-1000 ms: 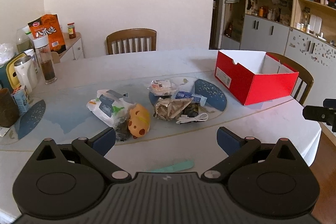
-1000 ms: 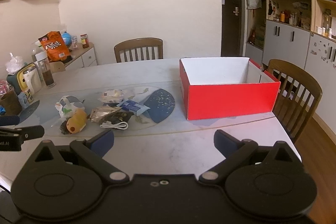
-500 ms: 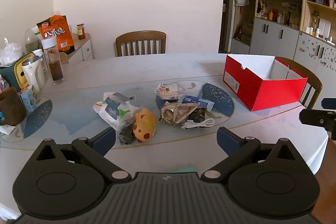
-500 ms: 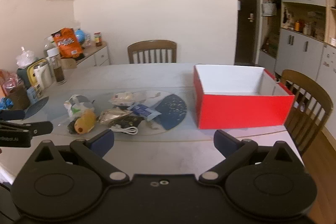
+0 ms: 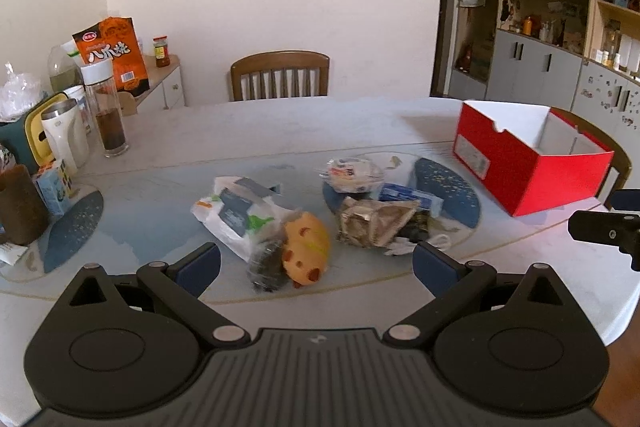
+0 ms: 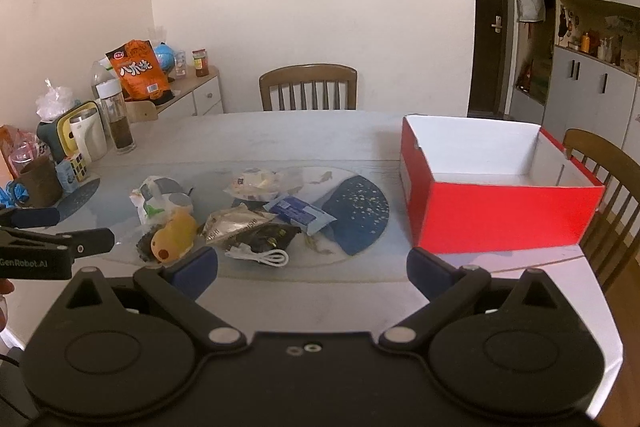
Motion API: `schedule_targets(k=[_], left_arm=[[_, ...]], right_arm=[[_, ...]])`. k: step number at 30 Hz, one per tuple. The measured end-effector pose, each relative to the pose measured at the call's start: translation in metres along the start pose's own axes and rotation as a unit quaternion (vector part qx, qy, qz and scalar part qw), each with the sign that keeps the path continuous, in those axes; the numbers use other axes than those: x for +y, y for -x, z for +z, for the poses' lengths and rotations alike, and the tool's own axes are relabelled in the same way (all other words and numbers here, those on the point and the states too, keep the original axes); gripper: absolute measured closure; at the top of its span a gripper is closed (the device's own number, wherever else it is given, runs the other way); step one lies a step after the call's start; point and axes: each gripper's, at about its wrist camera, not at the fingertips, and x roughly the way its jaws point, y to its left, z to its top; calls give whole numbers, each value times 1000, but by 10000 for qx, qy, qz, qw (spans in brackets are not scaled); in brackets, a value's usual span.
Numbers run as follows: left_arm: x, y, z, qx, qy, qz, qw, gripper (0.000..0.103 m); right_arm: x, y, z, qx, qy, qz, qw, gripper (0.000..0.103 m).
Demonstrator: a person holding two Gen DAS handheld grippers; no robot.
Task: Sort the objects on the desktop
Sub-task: 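Move left gripper to the dark clear-wrapped item while right gripper approaches the white USB cable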
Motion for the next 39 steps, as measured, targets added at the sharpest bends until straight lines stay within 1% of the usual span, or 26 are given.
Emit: schedule_targets(k=[5,11,22,32,34,39], left_arm=[[16,-18,5,87,37,-12,10000,0],[33,-41,6,223,104,-23,9997,1],[53,-77,7,431,82,-122,9990,1],[67,-102,3,617,83,-272,9977,1],[68,-105,3,648,58,-303,9974,3],[70,-112,-1,752,-17,-375,9965,4]], right_arm=[[8,-19,6,24,-18,-2,10000,3],[17,-45,11,157,-43,-25,9999,5],[28,-87,16,395,-19,-103,9992,8],[43,-120,9,712,66,-105,9974,9],[46,-126,7,760,105,-102,9970,9],[54,-141,1,897,127,-119,9958,9]])
